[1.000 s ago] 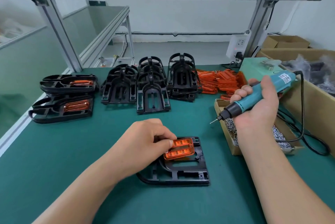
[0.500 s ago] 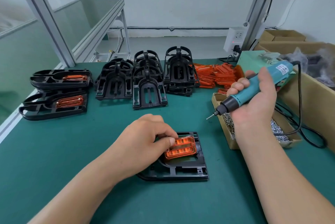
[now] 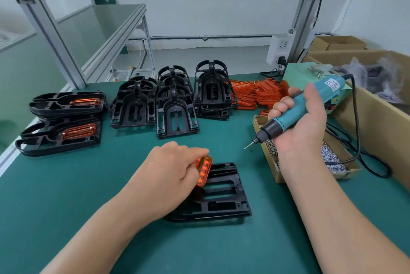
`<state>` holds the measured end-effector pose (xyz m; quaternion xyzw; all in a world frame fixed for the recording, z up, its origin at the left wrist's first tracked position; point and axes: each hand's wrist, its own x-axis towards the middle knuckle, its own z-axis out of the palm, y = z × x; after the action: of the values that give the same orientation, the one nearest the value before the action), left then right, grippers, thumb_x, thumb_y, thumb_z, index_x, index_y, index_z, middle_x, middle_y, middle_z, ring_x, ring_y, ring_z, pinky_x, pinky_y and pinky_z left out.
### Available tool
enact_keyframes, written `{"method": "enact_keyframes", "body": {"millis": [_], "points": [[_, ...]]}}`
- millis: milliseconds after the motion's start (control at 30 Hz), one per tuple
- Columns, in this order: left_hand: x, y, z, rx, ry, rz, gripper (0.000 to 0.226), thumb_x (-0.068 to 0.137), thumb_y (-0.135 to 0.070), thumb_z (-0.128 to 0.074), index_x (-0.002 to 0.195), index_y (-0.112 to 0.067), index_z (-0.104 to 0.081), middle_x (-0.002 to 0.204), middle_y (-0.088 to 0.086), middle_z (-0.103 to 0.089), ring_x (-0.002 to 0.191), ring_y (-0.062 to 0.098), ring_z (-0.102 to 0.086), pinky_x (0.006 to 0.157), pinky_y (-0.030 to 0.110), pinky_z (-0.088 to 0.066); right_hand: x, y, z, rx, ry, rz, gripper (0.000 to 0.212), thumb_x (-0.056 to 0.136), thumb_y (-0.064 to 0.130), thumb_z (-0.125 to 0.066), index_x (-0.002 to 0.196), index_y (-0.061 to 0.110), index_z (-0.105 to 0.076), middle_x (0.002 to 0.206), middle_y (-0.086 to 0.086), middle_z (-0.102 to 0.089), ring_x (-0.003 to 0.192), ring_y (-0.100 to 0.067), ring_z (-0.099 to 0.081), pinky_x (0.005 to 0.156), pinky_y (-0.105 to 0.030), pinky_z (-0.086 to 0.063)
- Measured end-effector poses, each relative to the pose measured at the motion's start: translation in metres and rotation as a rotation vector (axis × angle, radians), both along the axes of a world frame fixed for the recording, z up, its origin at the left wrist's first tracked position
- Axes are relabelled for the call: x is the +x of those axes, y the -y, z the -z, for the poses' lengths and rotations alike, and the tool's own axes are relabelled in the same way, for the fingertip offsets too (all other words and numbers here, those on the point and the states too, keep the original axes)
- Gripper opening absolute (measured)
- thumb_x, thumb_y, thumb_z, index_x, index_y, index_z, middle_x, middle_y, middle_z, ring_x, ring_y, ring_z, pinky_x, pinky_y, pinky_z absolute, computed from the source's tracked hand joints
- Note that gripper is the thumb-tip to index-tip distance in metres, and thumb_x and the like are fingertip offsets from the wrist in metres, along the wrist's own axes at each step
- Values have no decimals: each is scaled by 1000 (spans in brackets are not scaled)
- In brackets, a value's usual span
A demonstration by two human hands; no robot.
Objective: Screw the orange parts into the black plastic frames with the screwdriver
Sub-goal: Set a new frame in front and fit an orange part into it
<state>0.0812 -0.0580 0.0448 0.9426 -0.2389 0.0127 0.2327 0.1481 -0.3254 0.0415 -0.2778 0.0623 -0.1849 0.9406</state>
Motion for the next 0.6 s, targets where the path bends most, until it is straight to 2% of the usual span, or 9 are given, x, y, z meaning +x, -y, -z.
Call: {"method": "enact_keyframes", "body": {"millis": [67,133,233,333,400,467,533,600], "points": [[-1,0,1,11,50,-10,33,93,-36,-42,112,-29,-68,74,-12,-59,86,9,-51,80,37,-52,0,0,0,-3,0,3,25,102,37,-65,93,15,-62,71,3,-50,58,-11,-50,55,-23,-46],[0,-1,2,2,67,-17,28,90,-45,-47,106,-32,-65,81,-16,-55,91,6,-49,82,33,-50,0,1,0,-5,2,6,25,102,37,-65,93,14,-62,71,3,-50,58,-11,-50,55,-24,-46],[1,0,5,-28,72,16,32,91,-43,-58,123,-40,-60,109,-25,-49,111,3,-49,97,26,-45,1,2,1,-3,-1,5,25,102,37,-65,94,14,-62,71,3,-51,59,-12,-51,56,-24,-46],[1,0,7,-50,61,50,50,96,-33,-63,143,-48,-56,106,-25,-45,114,2,-46,94,17,-42,2,2,2,-3,-5,4,25,101,38,-66,94,14,-63,72,3,-51,59,-12,-51,56,-24,-46],[1,-1,7,-23,87,42,39,98,-36,-64,134,-50,-64,100,-22,-44,109,1,-45,86,17,-43,2,2,2,-4,-8,1,25,101,38,-66,94,14,-63,72,3,-51,59,-12,-51,56,-23,-46],[2,-3,7,-11,106,15,22,98,-39,-63,117,-47,-71,95,-20,-48,103,1,-48,82,23,-47,2,2,2,0,-11,0,26,100,38,-67,94,14,-64,72,3,-52,59,-12,-51,55,-24,-46],[3,-2,7,-55,100,-32,10,97,-39,-64,102,-44,-70,91,-19,-55,98,2,-53,79,27,-48,2,2,2,2,-9,1,26,100,38,-67,94,13,-63,72,2,-52,59,-12,-51,55,-24,-46],[1,0,7,-140,57,-94,6,94,-37,-67,94,-43,-66,90,-20,-61,91,1,-57,73,25,-46,2,2,2,4,-8,-3,26,100,38,-67,95,13,-63,72,2,-51,59,-12,-51,55,-24,-47]]}}
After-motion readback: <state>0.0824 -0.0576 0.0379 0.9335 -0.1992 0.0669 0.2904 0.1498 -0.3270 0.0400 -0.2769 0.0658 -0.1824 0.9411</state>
